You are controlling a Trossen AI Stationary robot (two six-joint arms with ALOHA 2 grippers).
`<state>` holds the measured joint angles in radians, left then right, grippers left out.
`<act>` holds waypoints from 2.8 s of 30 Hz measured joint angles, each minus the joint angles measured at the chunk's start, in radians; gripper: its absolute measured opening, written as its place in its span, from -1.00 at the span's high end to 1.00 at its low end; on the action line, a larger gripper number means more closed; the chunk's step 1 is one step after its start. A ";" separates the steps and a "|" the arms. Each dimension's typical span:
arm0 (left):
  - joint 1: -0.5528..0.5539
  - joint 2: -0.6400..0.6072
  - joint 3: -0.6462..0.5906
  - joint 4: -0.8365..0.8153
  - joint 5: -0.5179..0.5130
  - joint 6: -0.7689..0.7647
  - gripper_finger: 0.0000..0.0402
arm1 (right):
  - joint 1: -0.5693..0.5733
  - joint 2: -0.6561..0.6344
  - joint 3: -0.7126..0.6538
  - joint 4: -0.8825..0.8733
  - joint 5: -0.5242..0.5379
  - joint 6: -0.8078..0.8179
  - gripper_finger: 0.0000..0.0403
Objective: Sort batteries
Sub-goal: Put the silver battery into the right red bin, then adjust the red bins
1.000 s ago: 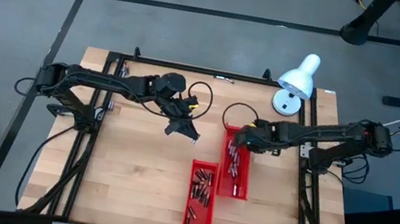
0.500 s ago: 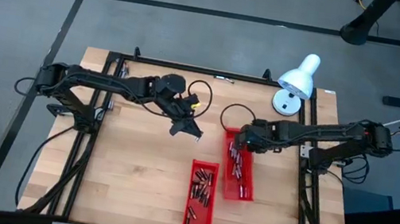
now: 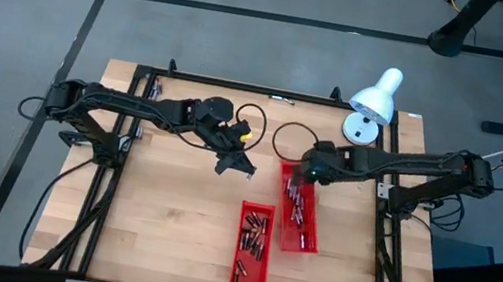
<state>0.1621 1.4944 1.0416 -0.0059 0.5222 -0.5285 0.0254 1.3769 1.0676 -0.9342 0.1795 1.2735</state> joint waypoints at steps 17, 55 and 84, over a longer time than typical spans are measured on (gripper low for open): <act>-0.015 0.057 0.000 0.218 -0.105 -0.110 0.94 | 0.060 -0.082 0.253 -0.165 0.145 -0.174 -0.04; -0.114 0.619 0.641 -0.255 -0.432 0.287 0.77 | 0.211 -0.293 0.253 -0.309 0.417 -0.125 -0.04; -0.327 0.343 0.641 -0.923 -0.555 -0.562 0.14 | 0.211 -0.293 0.205 -0.315 0.373 -0.302 -0.04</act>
<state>-0.1645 1.8371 1.6829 -0.9285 -0.0329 -1.0904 0.2363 1.0839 1.2724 -1.2490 0.5529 0.9712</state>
